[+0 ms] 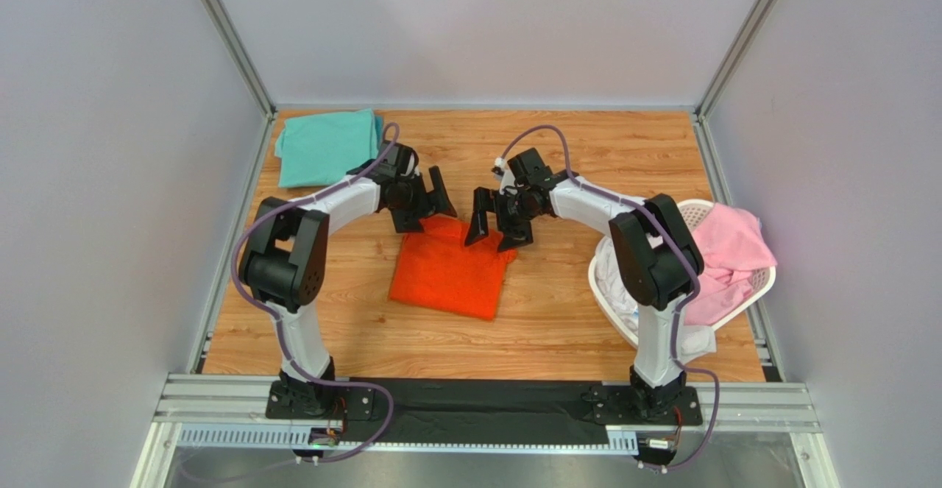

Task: Fold and stack the t-shirts
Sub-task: Fold the tshirt

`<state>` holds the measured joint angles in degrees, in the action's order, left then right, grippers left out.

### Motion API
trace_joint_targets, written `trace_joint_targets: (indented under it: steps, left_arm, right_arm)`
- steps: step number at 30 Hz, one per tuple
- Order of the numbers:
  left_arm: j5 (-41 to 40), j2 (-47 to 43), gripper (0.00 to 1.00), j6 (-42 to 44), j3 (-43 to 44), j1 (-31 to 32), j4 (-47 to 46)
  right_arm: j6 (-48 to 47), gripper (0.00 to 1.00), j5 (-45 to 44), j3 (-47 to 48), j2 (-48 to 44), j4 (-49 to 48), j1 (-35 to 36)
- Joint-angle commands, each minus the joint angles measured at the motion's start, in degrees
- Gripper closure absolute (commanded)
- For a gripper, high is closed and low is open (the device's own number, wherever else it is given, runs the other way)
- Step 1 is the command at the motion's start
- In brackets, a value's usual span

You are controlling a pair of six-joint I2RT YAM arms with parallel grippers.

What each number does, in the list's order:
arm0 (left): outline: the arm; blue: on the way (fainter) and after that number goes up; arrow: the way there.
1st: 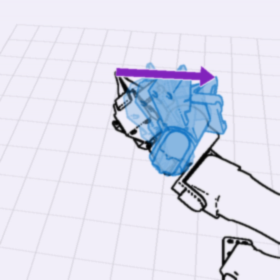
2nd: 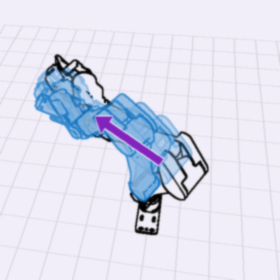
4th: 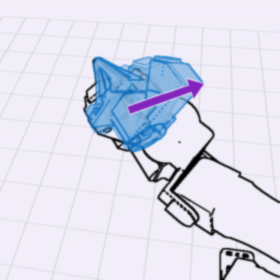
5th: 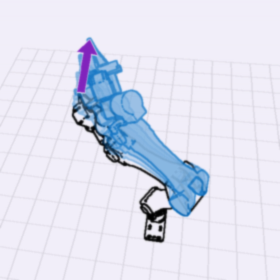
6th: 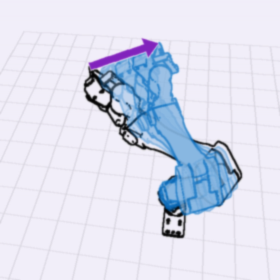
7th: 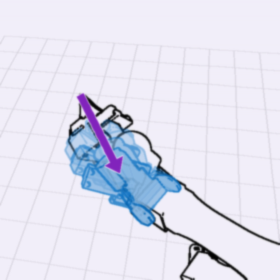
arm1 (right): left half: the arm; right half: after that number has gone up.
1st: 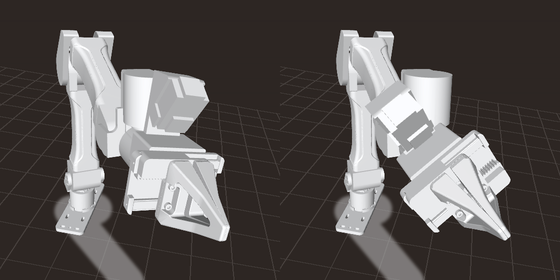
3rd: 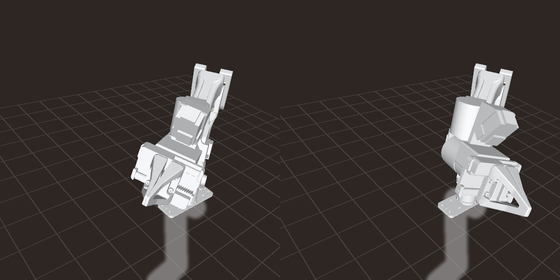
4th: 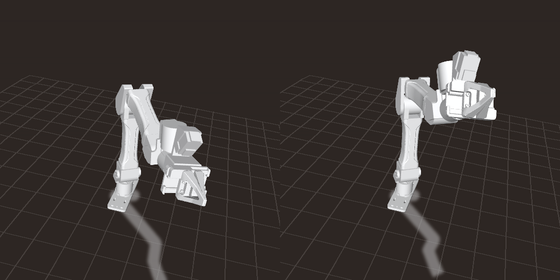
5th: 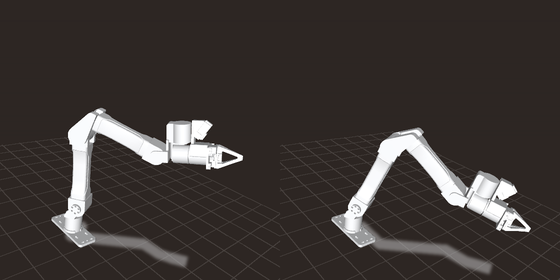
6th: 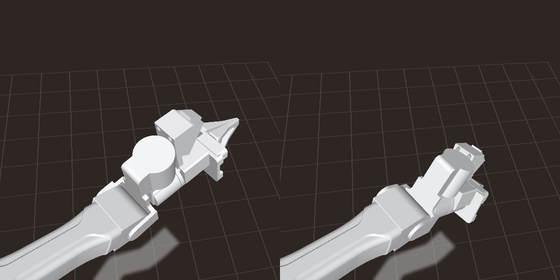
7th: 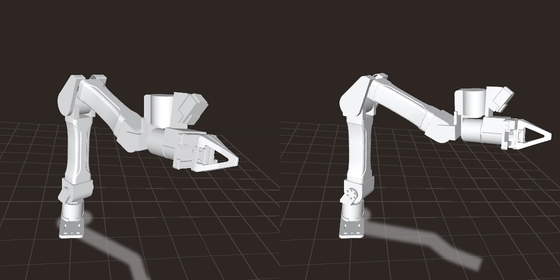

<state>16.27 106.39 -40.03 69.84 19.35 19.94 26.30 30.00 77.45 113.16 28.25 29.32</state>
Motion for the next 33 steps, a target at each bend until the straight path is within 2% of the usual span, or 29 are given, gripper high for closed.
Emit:
trace_joint_targets:
  steps: [1, 8, 15, 19, 23, 26, 30, 33]
  left_arm:
    - [1.31, 1.36, 0.00, 1.36, 1.97, 0.07, -0.52]
    - [-2.91, -1.88, 0.00, 0.74, -1.73, 0.07, 0.53]
    - [-3.53, -11.80, 0.00, 2.59, -0.33, 0.16, 3.16]
    - [-6.59, -20.32, 0.00, 2.94, -2.25, 0.51, 5.37]
    - [-9.58, -32.43, 0.00, 2.24, -8.30, 0.68, 7.99]
    - [-12.57, -39.82, 0.00, 1.71, -12.26, 0.60, 10.19]
    - [-15.83, -46.35, 0.00, 1.01, -18.59, 0.60, 9.15]
    - [-15.83, -49.08, 0.00, 0.48, -21.67, 0.60, 10.29]
  right_arm:
    - [-1.34, 0.00, -2.75, 1.65, 2.58, -1.71, -0.93]
    - [-2.92, 0.00, -4.60, 1.30, 5.40, -2.15, -2.16]
    - [-6.79, 0.00, -5.56, 9.02, -2.67, 5.30, -1.90]
    - [-7.67, 0.00, -9.60, 10.97, -12.06, 8.66, -1.20]
    - [-5.65, 0.00, -13.29, 5.10, -22.42, 7.96, -1.02]
    - [-3.46, 0.00, -15.31, -3.68, -31.03, 4.90, -0.93]
    - [1.20, 0.00, -17.87, -14.05, -40.18, 0.24, -1.02]
    - [2.87, 0.00, -20.06, -17.50, -45.55, -1.08, -1.02]
